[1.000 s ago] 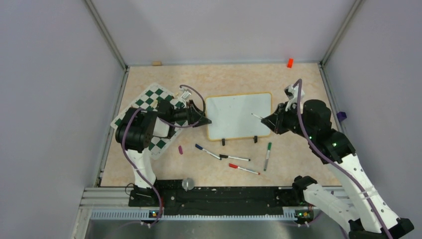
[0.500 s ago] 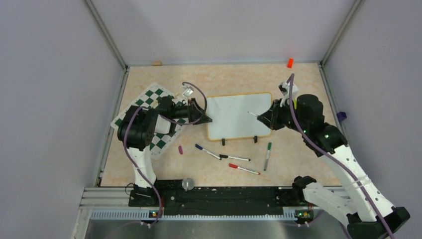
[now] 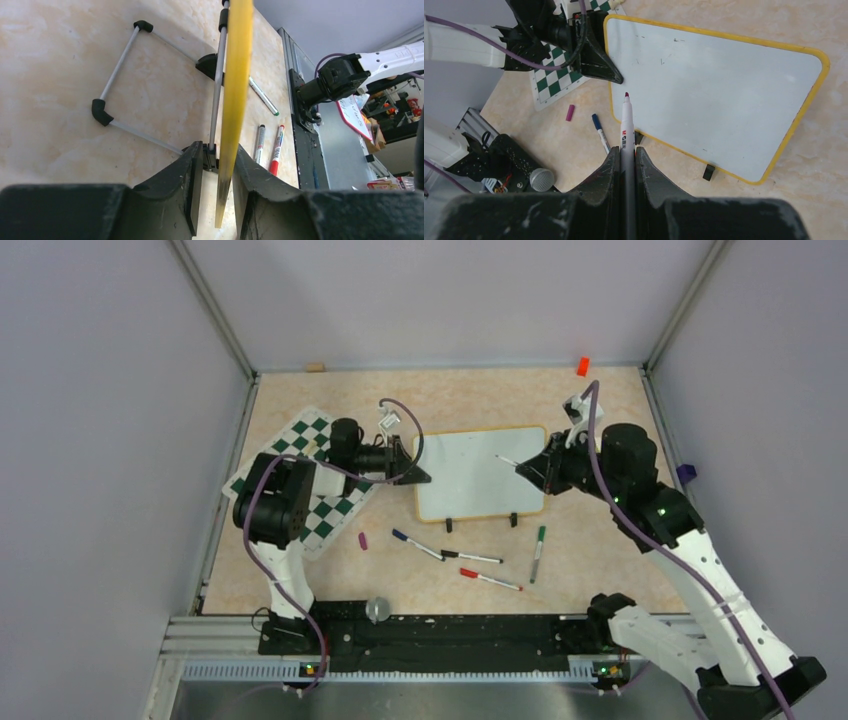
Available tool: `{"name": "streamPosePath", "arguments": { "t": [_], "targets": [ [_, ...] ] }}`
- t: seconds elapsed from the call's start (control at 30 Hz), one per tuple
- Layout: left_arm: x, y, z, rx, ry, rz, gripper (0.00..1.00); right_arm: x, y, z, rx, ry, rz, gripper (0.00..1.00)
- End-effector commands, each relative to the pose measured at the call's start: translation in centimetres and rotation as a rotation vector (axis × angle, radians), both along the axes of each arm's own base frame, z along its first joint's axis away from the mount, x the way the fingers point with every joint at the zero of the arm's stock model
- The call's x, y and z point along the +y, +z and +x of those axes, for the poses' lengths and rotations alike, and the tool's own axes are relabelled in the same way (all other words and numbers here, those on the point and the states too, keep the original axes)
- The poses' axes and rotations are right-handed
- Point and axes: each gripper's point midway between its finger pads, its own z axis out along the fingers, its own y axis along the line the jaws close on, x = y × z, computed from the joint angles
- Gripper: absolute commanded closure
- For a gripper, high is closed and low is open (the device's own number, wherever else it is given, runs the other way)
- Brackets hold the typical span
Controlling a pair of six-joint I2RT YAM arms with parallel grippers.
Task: Write a sentence on the whiteboard
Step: Hold the whiteboard on the whiteboard stand, then write a sentence on the whiteboard.
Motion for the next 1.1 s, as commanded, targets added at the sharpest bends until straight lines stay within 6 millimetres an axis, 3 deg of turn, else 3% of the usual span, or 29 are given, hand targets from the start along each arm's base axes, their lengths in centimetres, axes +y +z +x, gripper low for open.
{"name": "streamPosePath", "arguments": {
  "t": [0.0,0.2,0.3,0.4,0.6,0.87,1.07],
  "targets": [
    [-0.3,1.1,0.0,-0.065,-0.038,-0.008,0.68,-0.4,2.2,-0.4,-0.069,-0.013,0.031,1.00],
    [-0.2,1.2,-0.4,-0.072,-0.050,-0.013,0.71,-0.4,1.5,-0.6,-0.053,-0.012,0.031,1.00],
    [-0.2,1.3,-0.6,-0.072,-0.063,-0.022,0.99,-0.1,1.3,-0.4,-0.039,-0.001,0.033,1.00],
    [-0.2,1.5,-0.9,-0.084,-0.068,-0.035,1.00,1.0,1.1,-0.6,-0.001,0.058,0.035,1.00],
    [-0.2,1.7,-0.9,-0.095,-0.060,-0.034,1.00,1.8,0.1,1.0,0.074,-0.010,-0.029,1.00],
    [-0.2,1.6,-0.8,-0.093,-0.056,-0.033,1.00,6.2,-1.9,2.9,0.068,-0.085,-0.178,1.00],
    [-0.2,1.7,-0.8,-0.096,-0.053,-0.033,1.00,9.2,-1.3,3.0,0.048,-0.175,-0.216,1.00]
  ]
}}
